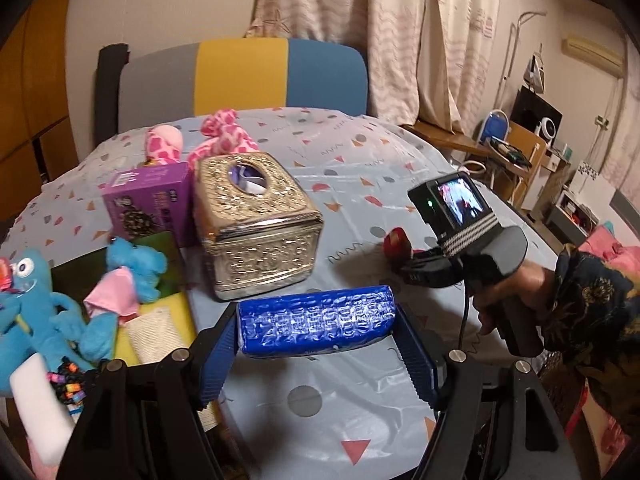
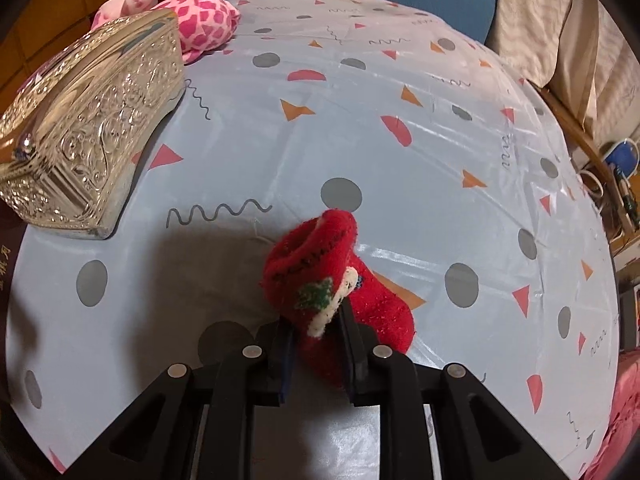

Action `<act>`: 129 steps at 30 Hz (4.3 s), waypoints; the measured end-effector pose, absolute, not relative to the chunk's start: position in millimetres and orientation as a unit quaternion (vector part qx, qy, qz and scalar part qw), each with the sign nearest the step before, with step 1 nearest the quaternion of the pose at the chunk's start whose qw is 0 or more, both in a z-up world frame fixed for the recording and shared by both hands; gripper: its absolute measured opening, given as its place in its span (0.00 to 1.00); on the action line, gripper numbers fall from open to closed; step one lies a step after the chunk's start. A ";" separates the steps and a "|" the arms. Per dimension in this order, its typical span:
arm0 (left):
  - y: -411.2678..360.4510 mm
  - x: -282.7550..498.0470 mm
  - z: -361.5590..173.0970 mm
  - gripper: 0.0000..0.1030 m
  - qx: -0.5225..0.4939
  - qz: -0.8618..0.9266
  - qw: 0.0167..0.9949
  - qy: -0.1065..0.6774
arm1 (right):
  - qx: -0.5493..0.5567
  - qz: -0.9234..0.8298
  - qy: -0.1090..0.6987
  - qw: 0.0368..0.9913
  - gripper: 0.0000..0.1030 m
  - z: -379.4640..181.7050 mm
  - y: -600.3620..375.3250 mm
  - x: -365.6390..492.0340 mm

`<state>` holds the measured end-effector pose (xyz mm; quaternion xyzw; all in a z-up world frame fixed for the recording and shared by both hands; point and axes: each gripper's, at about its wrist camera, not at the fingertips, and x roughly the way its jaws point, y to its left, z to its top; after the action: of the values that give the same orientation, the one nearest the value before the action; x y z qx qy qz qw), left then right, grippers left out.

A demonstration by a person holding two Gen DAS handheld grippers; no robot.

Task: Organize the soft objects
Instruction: 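Carry the blue tissue pack into the gold tray and open the left gripper while the right holds the sock, then carry the red sock into the gold tray and open the right gripper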

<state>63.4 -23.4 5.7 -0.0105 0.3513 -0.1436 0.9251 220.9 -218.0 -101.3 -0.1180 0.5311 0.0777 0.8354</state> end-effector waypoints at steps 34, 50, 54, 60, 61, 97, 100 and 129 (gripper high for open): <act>215.1 42.0 6.7 0.72 -0.245 0.054 0.904 0.347 | -0.216 0.083 0.484 0.844 0.19 -102.5 -205.3 212.2; 189.5 102.5 -38.6 0.83 -0.186 0.064 0.895 0.401 | -0.230 0.083 0.478 0.843 0.19 -103.5 -203.1 209.0; 185.1 94.8 -31.1 0.91 -0.162 0.080 0.904 0.388 | -0.234 0.082 0.477 0.843 0.19 -103.5 -202.8 208.6; 181.4 84.1 -14.8 0.91 -0.130 0.100 0.916 0.366 | -0.241 0.080 0.474 0.843 0.19 -104.2 -201.2 207.1; 179.7 81.3 -12.0 0.91 -0.125 0.103 0.918 0.362 | -0.241 0.080 0.474 0.843 0.19 -104.3 -200.6 206.6; 179.3 23.3 -4.3 0.91 -0.132 0.110 0.928 0.331 | -0.156 0.080 0.568 0.804 0.16 -89.9 -181.9 177.1; 182.6 21.4 -4.7 0.91 -0.136 0.112 0.927 0.330 | -0.145 0.094 0.570 0.804 0.16 -89.0 -174.9 165.9; 242.5 -18.2 -5.1 0.91 -0.162 0.187 0.917 0.313 | -0.045 0.418 0.446 0.790 0.13 23.2 5.2 71.0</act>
<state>-18.2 242.5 -5.1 -0.1618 0.3126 0.1872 0.9171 71.0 5.2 23.2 -0.0451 0.4460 0.4180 0.7901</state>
